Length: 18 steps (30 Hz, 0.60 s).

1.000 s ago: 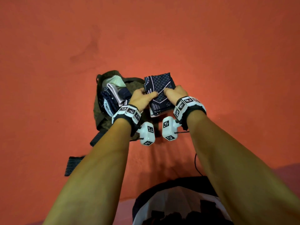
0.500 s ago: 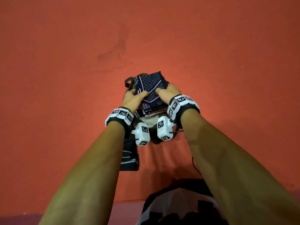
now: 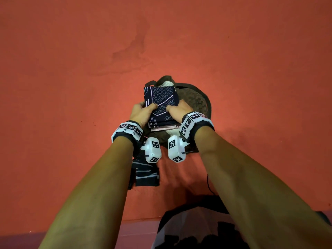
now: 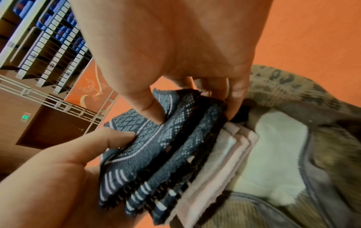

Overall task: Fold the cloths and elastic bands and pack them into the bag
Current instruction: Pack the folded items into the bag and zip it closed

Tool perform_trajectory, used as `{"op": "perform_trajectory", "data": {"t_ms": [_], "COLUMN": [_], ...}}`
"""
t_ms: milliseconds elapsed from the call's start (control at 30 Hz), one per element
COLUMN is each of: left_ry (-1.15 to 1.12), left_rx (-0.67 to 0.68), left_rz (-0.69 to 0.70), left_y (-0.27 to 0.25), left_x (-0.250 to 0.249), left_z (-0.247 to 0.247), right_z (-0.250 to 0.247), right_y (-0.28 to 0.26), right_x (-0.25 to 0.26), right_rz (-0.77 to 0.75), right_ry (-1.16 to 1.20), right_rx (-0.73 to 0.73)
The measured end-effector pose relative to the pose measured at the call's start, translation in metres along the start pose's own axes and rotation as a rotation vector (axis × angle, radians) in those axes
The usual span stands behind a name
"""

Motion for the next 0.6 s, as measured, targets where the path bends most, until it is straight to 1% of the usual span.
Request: {"op": "perform_trajectory", "data": {"t_ms": [67, 167, 267, 333, 433, 533, 600], "left_ry": [0.022, 0.035, 0.024, 0.011, 0.056, 0.061, 0.053], "left_rx": [-0.007, -0.015, 0.015, 0.05, 0.087, 0.075, 0.054], "left_rz": [0.005, 0.012, 0.039, 0.045, 0.061, 0.099, 0.104], "left_y": [0.003, 0.004, 0.002, 0.001, 0.0, 0.003, 0.005], "left_x": [0.008, 0.013, 0.011, 0.011, 0.012, 0.01, 0.007], "left_z": [0.001, 0.002, 0.01, 0.017, 0.028, 0.034, 0.037], "right_z": [0.004, 0.004, -0.008, -0.018, -0.03, -0.037, -0.037], "right_y": [0.001, 0.002, 0.001, 0.002, 0.002, 0.002, 0.002], "right_x": [-0.009, -0.018, -0.024, -0.03, -0.041, -0.05, -0.056], "right_rz": [0.009, 0.013, 0.027, 0.052, 0.078, 0.082, 0.07], "right_ry": [-0.025, -0.041, -0.107, -0.138, -0.134, -0.096, -0.086], "right_rx": [0.011, -0.037, -0.106, -0.119, -0.151, -0.198, -0.2]}}
Point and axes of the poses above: each hand's wrist, its own y-axis towards the middle knuckle, its own z-axis out of the palm, x = y × z, the point moved 5 cm from there along y, towards the middle knuckle, and after that the axes turned 5 degrees about x, right-handed, at the moved point
